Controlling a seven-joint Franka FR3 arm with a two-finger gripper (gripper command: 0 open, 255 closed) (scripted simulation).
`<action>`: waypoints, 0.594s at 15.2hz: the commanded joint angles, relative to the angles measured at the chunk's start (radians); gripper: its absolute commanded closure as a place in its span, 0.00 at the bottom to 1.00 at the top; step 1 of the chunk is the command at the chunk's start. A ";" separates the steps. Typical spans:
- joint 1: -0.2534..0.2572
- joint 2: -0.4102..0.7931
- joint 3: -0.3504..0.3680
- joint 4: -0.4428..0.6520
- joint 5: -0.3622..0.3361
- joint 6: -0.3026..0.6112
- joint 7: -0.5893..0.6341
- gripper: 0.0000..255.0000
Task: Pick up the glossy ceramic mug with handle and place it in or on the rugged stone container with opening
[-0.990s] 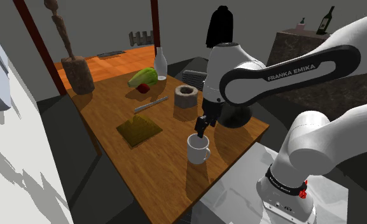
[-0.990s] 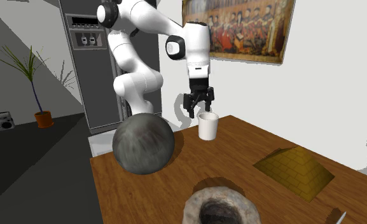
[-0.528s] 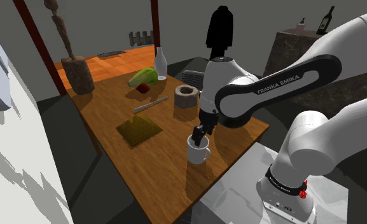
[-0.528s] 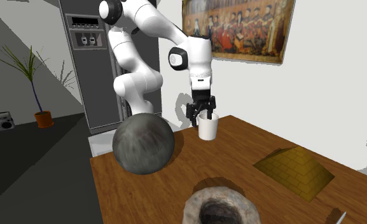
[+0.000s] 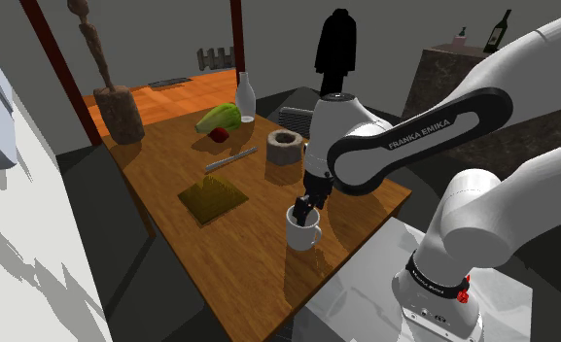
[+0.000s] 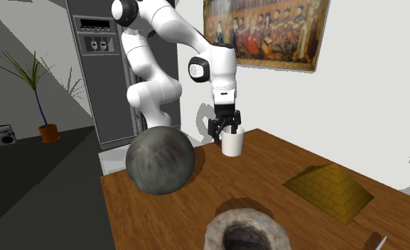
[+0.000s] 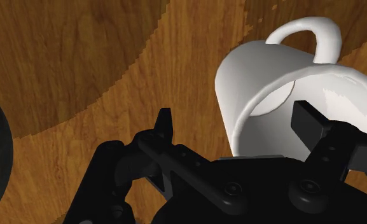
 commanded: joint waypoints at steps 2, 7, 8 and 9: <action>0.000 0.000 0.000 0.000 0.000 0.000 0.000 1.00; 0.000 0.000 0.000 0.000 0.000 0.000 0.000 1.00; 0.000 0.000 0.000 0.000 0.000 0.000 0.000 1.00; 0.000 0.000 0.000 0.000 0.000 0.000 0.000 1.00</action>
